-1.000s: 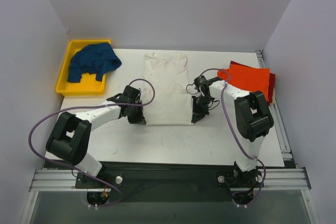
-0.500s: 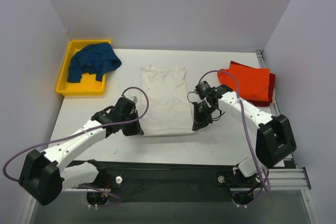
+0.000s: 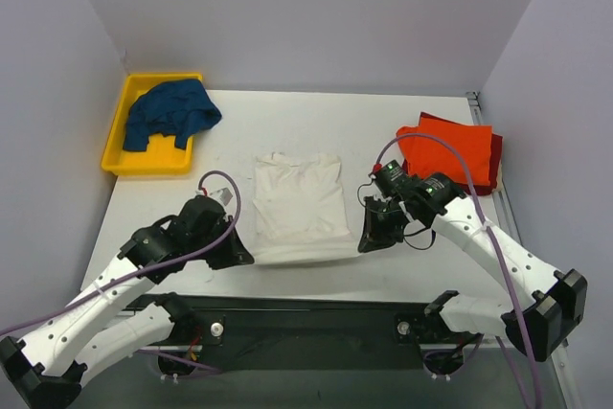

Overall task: Fold and stack the t-shirts
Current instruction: Fold the long partially folded tshirt into a neat square

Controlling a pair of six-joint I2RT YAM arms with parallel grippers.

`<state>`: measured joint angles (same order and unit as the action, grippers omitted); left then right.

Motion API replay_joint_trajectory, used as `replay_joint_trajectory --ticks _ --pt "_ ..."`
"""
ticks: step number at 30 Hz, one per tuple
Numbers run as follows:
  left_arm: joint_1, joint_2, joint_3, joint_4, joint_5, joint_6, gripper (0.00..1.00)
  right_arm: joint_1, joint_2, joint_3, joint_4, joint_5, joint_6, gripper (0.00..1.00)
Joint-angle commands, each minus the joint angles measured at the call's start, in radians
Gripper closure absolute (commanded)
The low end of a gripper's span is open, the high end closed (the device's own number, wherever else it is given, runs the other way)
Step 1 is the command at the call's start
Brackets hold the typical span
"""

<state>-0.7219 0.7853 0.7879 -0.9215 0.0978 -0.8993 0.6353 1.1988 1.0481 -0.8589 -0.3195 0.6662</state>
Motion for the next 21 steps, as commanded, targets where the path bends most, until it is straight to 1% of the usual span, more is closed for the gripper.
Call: replay_joint_trajectory --ticks 1,5,8,12,15,17,19,21 --pt "-0.004 -0.018 0.096 -0.106 -0.046 -0.027 1.00 -0.003 -0.024 0.090 -0.155 0.089 0.015 1.00" --pt "-0.002 0.023 0.135 -0.077 -0.056 -0.013 1.00 -0.009 0.027 0.206 -0.172 0.120 -0.014 1.00" --pt "-0.001 0.064 0.145 -0.022 -0.047 -0.013 1.00 -0.025 0.088 0.271 -0.172 0.137 -0.048 1.00" --pt "0.007 0.138 0.175 0.041 -0.061 -0.001 1.00 -0.081 0.179 0.361 -0.172 0.146 -0.089 1.00" --pt "0.038 0.198 0.212 0.088 -0.049 0.025 1.00 -0.117 0.235 0.429 -0.172 0.131 -0.119 1.00" --pt "0.078 0.226 0.237 0.107 -0.033 0.051 1.00 -0.147 0.263 0.463 -0.172 0.122 -0.140 1.00" --pt "0.113 0.256 0.246 0.136 0.003 0.069 1.00 -0.172 0.306 0.506 -0.173 0.112 -0.155 1.00" --pt "0.176 0.284 0.247 0.173 0.057 0.097 1.00 -0.186 0.352 0.536 -0.173 0.108 -0.174 1.00"
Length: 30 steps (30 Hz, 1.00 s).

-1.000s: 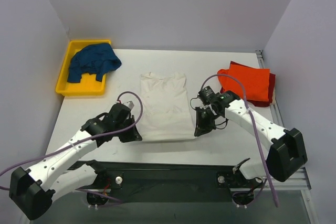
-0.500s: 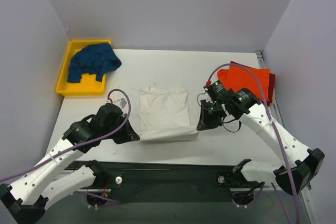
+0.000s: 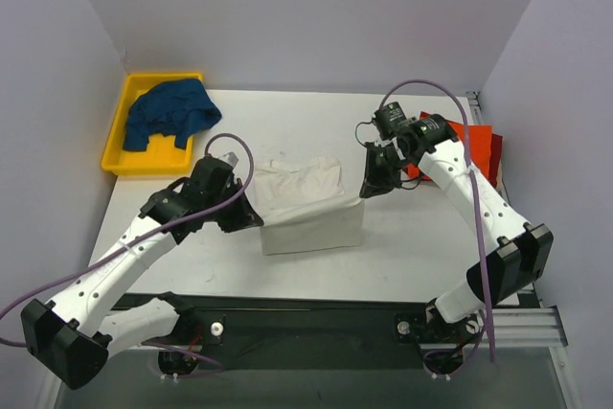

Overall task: Fold and stack the t-shirts
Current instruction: Fold the long partially folded tshirt into a neat square

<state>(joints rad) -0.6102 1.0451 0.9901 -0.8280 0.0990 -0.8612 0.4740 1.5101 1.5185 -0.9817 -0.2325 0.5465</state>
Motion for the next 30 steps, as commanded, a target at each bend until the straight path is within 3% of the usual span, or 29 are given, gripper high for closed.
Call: replay_joint_trajectory --ticks 1,14,30 --pt "0.084 0.035 0.044 0.092 0.076 0.067 1.00 -0.031 0.056 0.097 -0.051 0.015 -0.059 1.00" --pt "0.259 0.274 0.130 0.227 0.200 0.154 1.00 -0.081 0.379 0.431 -0.051 -0.002 -0.091 1.00" --pt "0.388 0.533 0.235 0.345 0.266 0.182 1.00 -0.140 0.654 0.681 -0.031 -0.021 -0.099 1.00"
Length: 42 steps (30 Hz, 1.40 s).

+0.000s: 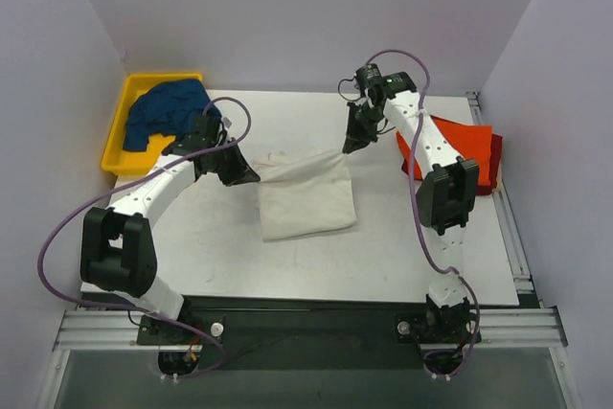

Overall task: Fold and stack the t-shirts
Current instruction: Fold the long partially folded tshirt into a neat square

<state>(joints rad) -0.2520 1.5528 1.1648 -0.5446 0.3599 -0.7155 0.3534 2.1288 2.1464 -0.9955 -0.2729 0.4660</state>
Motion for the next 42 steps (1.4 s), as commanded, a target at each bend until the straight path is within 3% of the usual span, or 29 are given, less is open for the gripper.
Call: replay_joint_trajectory --ticks 1,8,9,10,11,12,13,15,17,21,31,42 --pt "0.031 0.038 0.067 0.064 0.008 0.037 1.00 -0.021 0.057 0.072 -0.015 0.021 -0.018 1.00" --pt "0.063 0.173 0.142 0.115 0.010 0.034 1.00 -0.033 0.138 0.142 0.050 0.034 0.016 1.00" --pt "0.075 0.193 0.174 0.124 0.011 0.034 0.92 -0.036 0.154 0.153 0.066 0.028 0.023 1.00" --pt "0.080 0.213 0.188 0.139 0.002 0.036 0.79 -0.039 0.178 0.159 0.090 0.009 0.031 0.90" --pt "0.083 0.243 0.205 0.175 -0.013 0.033 0.60 -0.045 0.189 0.161 0.162 -0.023 0.031 0.73" --pt "0.092 0.254 0.219 0.201 -0.021 0.012 0.13 -0.050 0.200 0.161 0.194 -0.063 0.034 0.53" --pt "0.100 0.265 0.231 0.231 -0.015 -0.005 0.03 -0.053 0.218 0.164 0.222 -0.086 0.036 0.47" --pt "0.103 0.265 0.233 0.323 -0.016 -0.030 0.03 -0.065 0.221 0.165 0.268 -0.141 0.037 0.33" --pt "0.102 0.263 0.239 0.336 -0.026 -0.024 0.03 -0.071 0.192 0.142 0.290 -0.157 0.008 0.26" --pt "0.102 0.237 0.168 0.319 -0.021 0.023 0.03 -0.076 0.065 -0.081 0.346 -0.152 -0.072 0.08" --pt "0.094 0.147 -0.062 0.304 -0.019 0.090 0.03 -0.082 -0.168 -0.555 0.535 -0.250 -0.087 0.07" --pt "0.088 0.213 -0.109 0.310 0.023 0.116 0.04 -0.099 -0.167 -0.711 0.641 -0.290 -0.047 0.08"
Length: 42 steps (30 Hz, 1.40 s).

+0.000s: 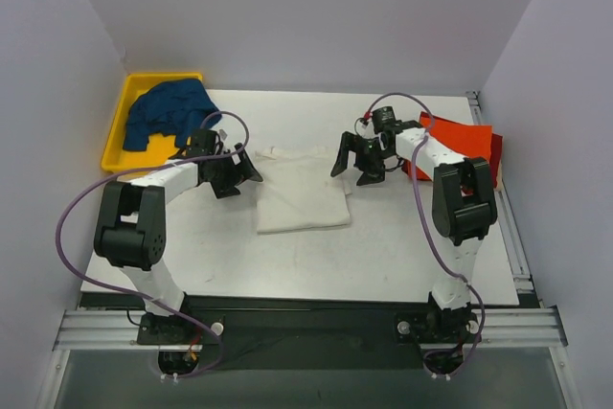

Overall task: Fold and stack the t-shirts
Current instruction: Fold the long partially folded tshirt into a neat square, then put the neatly folded tshirt into the corner of the board with the right arm

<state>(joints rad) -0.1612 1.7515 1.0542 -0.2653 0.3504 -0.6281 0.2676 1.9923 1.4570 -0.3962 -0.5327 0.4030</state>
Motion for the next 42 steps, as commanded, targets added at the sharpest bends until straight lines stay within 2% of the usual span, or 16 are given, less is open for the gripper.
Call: replay_joint_trajectory --ticks 1,9,13,16,20,23,24,31,36,37,38,39,42 --pt "-0.003 0.028 -0.002 0.044 0.042 0.028 0.05 -0.013 -0.032 -0.027 0.054 -0.030 0.016 0.08" --pt "-0.006 0.094 -0.003 0.074 0.104 0.025 0.19 -0.014 -0.007 -0.075 0.100 -0.047 0.042 0.09" --pt "-0.006 0.123 -0.002 0.074 0.124 0.030 0.37 0.001 0.013 -0.093 0.126 -0.061 0.059 0.09" --pt "-0.005 0.143 0.007 0.058 0.133 0.039 0.45 0.013 0.034 -0.093 0.135 -0.064 0.065 0.09" --pt "-0.004 0.160 0.015 0.041 0.142 0.060 0.63 0.044 0.062 -0.093 0.154 -0.061 0.080 0.10" --pt "-0.003 0.177 0.018 0.037 0.151 0.071 0.71 0.056 0.091 -0.092 0.160 -0.061 0.086 0.10" --pt "-0.003 0.186 0.021 0.035 0.154 0.074 0.76 0.067 0.102 -0.090 0.161 -0.053 0.088 0.10" --pt "-0.003 0.224 0.033 0.032 0.179 0.088 0.83 0.116 0.152 -0.063 0.166 -0.052 0.106 0.13" --pt "-0.004 0.241 0.041 0.037 0.197 0.093 0.84 0.148 0.192 -0.029 0.168 -0.070 0.115 0.28" --pt "-0.003 0.243 0.041 0.035 0.197 0.093 0.84 0.151 0.192 -0.021 0.165 -0.070 0.117 0.35" --pt "-0.003 0.247 0.046 0.037 0.206 0.096 0.84 0.157 0.186 -0.018 0.163 -0.061 0.123 0.47" --pt "-0.003 0.246 0.046 0.037 0.206 0.096 0.84 0.157 0.186 -0.018 0.161 -0.061 0.123 0.47" --pt "-0.003 0.241 0.050 0.043 0.216 0.096 0.82 0.154 0.163 -0.020 0.160 -0.047 0.125 0.59"
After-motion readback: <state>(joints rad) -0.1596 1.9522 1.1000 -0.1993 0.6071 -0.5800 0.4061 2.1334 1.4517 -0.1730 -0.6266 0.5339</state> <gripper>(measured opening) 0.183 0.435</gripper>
